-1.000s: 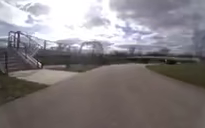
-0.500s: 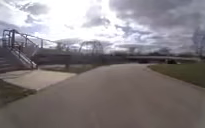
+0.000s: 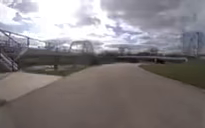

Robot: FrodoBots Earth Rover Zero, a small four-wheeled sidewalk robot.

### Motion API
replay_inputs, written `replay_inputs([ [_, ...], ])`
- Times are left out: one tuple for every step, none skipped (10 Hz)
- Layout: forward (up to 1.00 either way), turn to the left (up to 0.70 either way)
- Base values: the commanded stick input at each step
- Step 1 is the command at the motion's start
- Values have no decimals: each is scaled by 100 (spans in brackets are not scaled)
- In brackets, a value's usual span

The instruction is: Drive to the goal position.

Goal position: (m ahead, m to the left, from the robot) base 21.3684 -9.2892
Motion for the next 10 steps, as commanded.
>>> replay_inputs([
  [100, -39],
  [100, -33],
  [100, -18],
  [100, 0],
  [100, 0],
  [100, 0],
  [100, 0],
  [100, -1],
  [100, -11],
  [100, -39],
])
